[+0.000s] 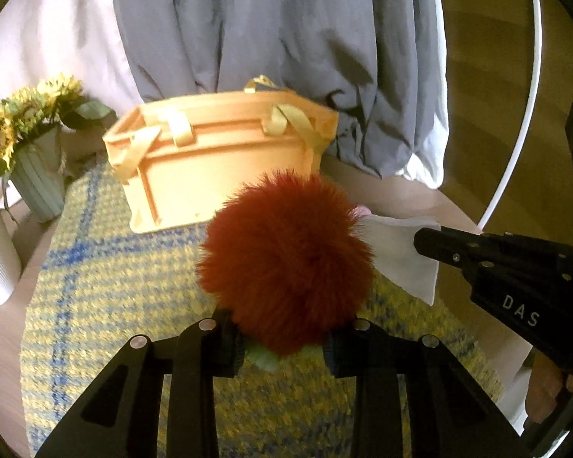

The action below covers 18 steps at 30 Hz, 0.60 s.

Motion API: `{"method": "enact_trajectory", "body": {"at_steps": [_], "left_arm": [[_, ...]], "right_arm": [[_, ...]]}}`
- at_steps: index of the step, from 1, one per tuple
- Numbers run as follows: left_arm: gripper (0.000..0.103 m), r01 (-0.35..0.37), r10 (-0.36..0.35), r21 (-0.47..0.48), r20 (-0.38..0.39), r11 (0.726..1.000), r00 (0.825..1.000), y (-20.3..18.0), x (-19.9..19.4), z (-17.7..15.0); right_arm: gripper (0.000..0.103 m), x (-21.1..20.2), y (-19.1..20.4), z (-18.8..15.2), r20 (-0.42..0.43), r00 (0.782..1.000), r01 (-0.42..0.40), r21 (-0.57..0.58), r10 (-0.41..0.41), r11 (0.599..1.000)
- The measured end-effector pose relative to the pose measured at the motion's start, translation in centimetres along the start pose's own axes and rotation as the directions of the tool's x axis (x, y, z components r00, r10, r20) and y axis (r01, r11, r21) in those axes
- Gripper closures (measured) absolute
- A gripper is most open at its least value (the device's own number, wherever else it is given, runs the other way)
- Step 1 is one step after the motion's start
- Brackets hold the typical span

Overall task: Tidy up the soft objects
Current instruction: 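Grasp the red pompom with the left tool while the right tool grasps the white napkin, then lift both toys over the orange crate and open both tools to drop them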

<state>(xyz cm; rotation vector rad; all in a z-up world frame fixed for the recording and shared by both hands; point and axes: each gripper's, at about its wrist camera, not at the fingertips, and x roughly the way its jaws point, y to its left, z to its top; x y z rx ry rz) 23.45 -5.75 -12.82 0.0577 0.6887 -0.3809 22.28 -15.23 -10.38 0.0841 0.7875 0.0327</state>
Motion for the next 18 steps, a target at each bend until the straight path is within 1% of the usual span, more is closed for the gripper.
{"method": "enact_trajectory", "body": {"at_steps": [8,12,18], "left_arm": [[0.072,-0.023,0.022,0.008,0.081,1.000,0.996,1.2,-1.7,1.7],[0.072,-0.042,0.040,0.012,0.124,0.999,0.991,1.7,-2.4,2.9],[0.072,-0.076,0.071,0.020,0.190,0.997,0.979,2.6,-3.6,4.9]], "right_arm": [[0.098,-1.4,1.0,2.1,0.078,0.997,-0.009,0.003,0.009,1.000],[0.098,-2.1,1.6,3.3,0.122,0.992,-0.016,0.004,0.015,1.000],[0.098,-2.8,2.1,5.2,0.185,0.982,-0.030,0.011,0.028,0.999]]}}
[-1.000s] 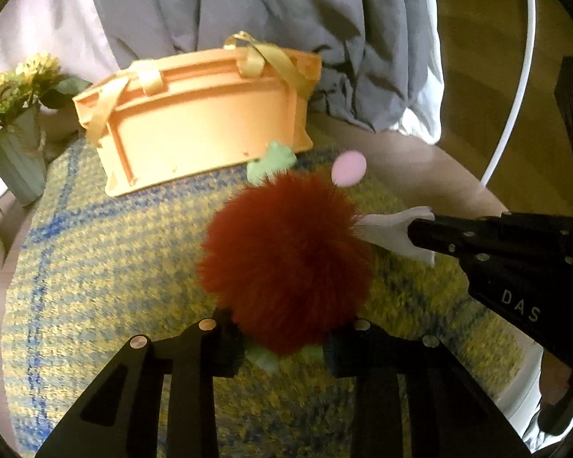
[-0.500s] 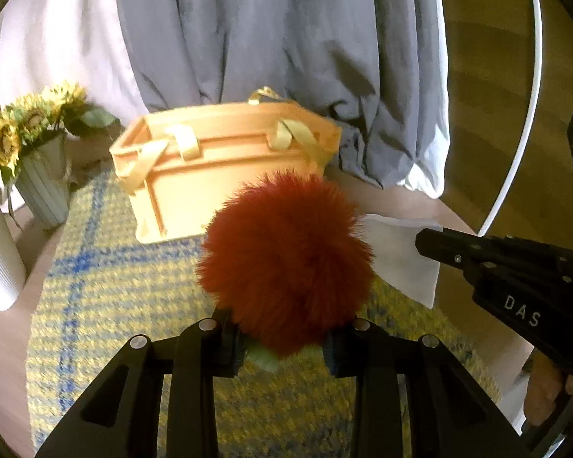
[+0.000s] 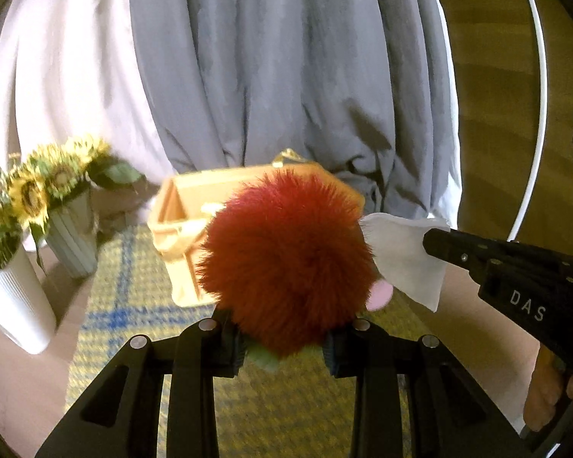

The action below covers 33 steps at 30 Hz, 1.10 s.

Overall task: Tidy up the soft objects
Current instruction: 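Lift both toys over the orange crate and open both tools to drop them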

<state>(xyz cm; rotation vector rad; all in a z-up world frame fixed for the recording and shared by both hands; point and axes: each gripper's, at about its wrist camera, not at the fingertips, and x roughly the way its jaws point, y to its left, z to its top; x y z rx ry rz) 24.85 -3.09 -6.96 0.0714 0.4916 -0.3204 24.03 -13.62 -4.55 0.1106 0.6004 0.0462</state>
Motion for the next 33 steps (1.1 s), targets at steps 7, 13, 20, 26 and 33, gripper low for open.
{"method": "enact_trajectory", "body": {"at_steps": [7,13,20,26,33], "left_arm": [[0.072,-0.040,0.039,0.014,0.065,0.999,0.997,0.9,-0.3,2.4],[0.072,-0.063,0.060,0.023,0.106,0.998,0.993,1.9,0.0,4.5],[0.072,-0.108,0.102,0.029,0.156,0.994,0.982,2.7,0.5,6.9],[0.072,-0.155,0.147,0.030,0.191,0.987,0.971,3.5,1.7,9.0],[0.072,-0.175,0.165,0.032,0.203,0.984,0.965,4.5,4.2,10.9]], "right_arm": [[0.098,0.1,0.7,2.6,0.086,0.996,-0.019,0.003,0.019,1.000],[0.098,0.7,1.0,4.7,0.143,0.989,-0.033,0.000,0.032,0.999],[0.098,1.9,1.4,7.1,0.191,0.980,-0.051,-0.009,0.052,0.999],[0.098,3.2,1.7,9.4,0.231,0.970,-0.067,-0.045,0.076,0.997],[0.098,5.6,1.3,11.6,0.243,0.965,-0.088,-0.052,0.098,0.995]]}}
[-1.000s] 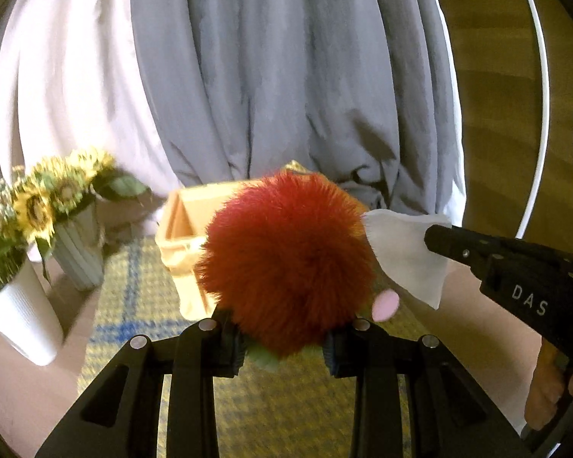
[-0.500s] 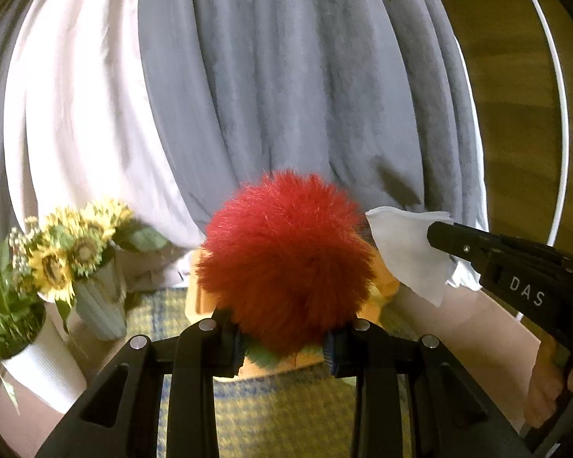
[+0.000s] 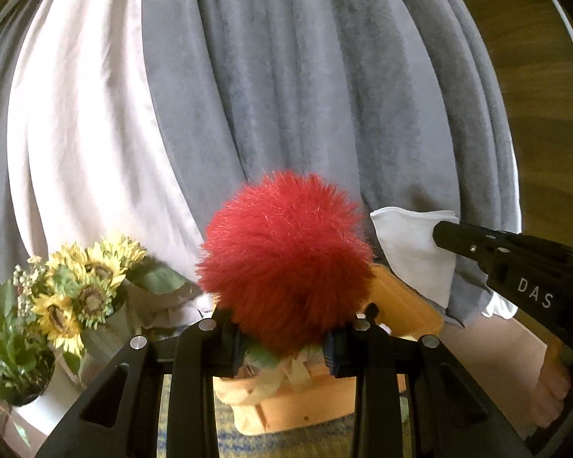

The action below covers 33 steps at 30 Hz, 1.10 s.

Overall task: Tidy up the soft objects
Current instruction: 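Lift both toys over the orange crate and open both tools to drop them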

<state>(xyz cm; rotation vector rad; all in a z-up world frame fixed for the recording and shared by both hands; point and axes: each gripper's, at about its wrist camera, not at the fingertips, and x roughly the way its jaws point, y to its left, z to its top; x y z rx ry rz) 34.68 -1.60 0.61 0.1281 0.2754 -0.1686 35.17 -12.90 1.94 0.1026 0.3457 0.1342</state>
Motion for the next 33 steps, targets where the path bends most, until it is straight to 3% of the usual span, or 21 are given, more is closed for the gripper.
{"method": "enact_trajectory", "body": {"at_steps": [9,17,26,33], "left_arm": [[0.072,-0.009,0.009,0.003,-0.022,1.000,1.000,1.2,5.3,0.5],[0.072,0.002,-0.003,-0.009,-0.095,1.000,0.995,2.1,9.9,-0.4],[0.072,0.031,-0.037,-0.028,-0.227,0.999,0.973,2.4,14.8,-2.6],[0.071,0.051,-0.053,-0.015,-0.294,0.999,0.954,2.3,16.6,-4.3]], "right_arm": [[0.098,5.2,-0.6,0.9,-0.020,1.000,-0.010,0.005,0.010,1.000],[0.098,9.3,-1.1,0.2,-0.080,0.996,-0.025,0.018,0.027,1.000],[0.098,13.1,-1.3,-1.7,-0.175,0.984,-0.028,0.029,0.032,0.999],[0.098,15.4,-1.8,-3.3,-0.269,0.963,-0.021,0.053,0.035,0.998]]}}
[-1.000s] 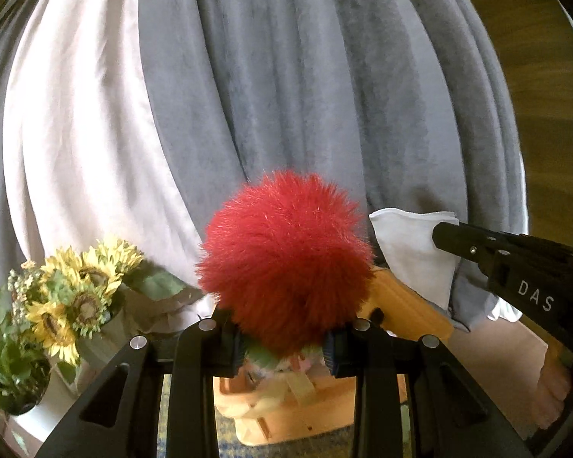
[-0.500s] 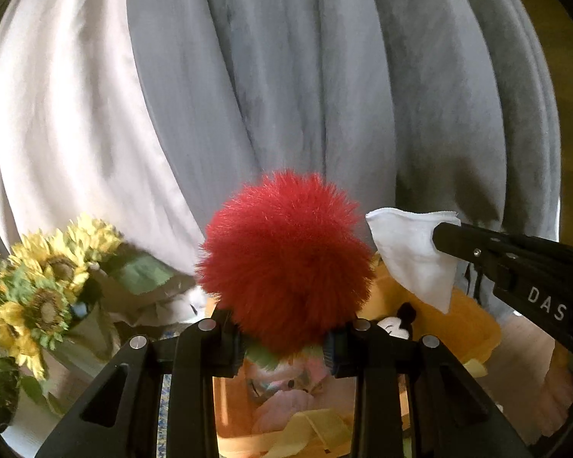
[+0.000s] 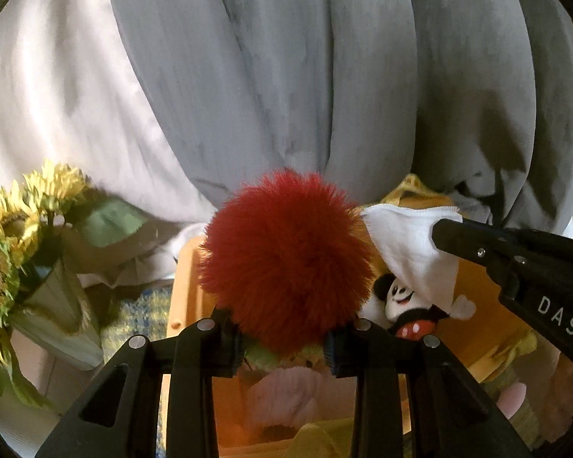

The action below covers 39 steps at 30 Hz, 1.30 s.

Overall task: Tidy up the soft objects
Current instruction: 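Lift both toys over the orange crate and open both tools to drop them, then move both tools back toward the green frog and pink sponge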

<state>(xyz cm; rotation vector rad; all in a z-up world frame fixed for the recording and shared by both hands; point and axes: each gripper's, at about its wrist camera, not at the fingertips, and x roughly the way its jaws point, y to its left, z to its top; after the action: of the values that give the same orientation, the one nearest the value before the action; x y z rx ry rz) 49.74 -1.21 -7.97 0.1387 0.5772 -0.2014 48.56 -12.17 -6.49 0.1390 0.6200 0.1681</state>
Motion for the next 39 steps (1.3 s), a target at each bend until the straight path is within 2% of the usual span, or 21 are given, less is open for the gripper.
{"method": "enact_trajectory", "body": {"at_steps": [5,11,13,15,18,24,30,39], "left_arm": [[0.067,0.011,-0.010,0.015,-0.059,1.000,0.998,-0.2,1.0,-0.6],[0.043,0.053,-0.053,0.006,-0.080,0.999,0.995,-0.3,1.1,-0.9],[0.034,0.052,-0.052,0.003,-0.084,0.999,0.995,-0.3,1.0,-0.9],[0.034,0.051,-0.051,0.002,-0.085,0.999,0.995,-0.3,0.8,-0.9],[0.031,0.050,-0.051,-0.008,-0.081,0.999,0.995,-0.2,0.3,-0.9],[0.019,0.027,-0.027,-0.017,-0.013,0.999,1.000,-0.4,-2.4,-0.6],[0.013,0.025,-0.024,-0.023,0.075,0.999,0.997,-0.9,-6.0,-0.2],[0.002,0.050,-0.049,-0.005,0.141,0.999,0.989,-3.0,-10.1,-0.1]], "right_arm": [[0.098,1.2,-0.2,-0.4,-0.046,0.999,-0.002,0.008,0.002,1.000],[0.096,2.4,-0.8,-0.7,-0.108,0.994,-0.026,0.050,0.031,0.998],[0.089,2.5,-1.0,-0.7,-0.116,0.993,-0.025,0.059,0.032,0.998],[0.065,2.5,-1.3,-0.8,-0.111,0.994,-0.015,0.069,0.023,0.997],[0.064,2.0,-1.4,-0.7,-0.094,0.996,0.010,0.071,-0.004,0.997],[0.045,-0.1,-1.3,-0.3,-0.050,0.997,0.068,0.057,-0.065,0.996],[0.033,-3.1,-1.4,0.1,-0.002,0.994,0.106,0.060,-0.106,0.993],[0.024,-8.1,-1.8,-0.5,0.056,0.983,0.171,0.069,-0.175,0.983]]}}
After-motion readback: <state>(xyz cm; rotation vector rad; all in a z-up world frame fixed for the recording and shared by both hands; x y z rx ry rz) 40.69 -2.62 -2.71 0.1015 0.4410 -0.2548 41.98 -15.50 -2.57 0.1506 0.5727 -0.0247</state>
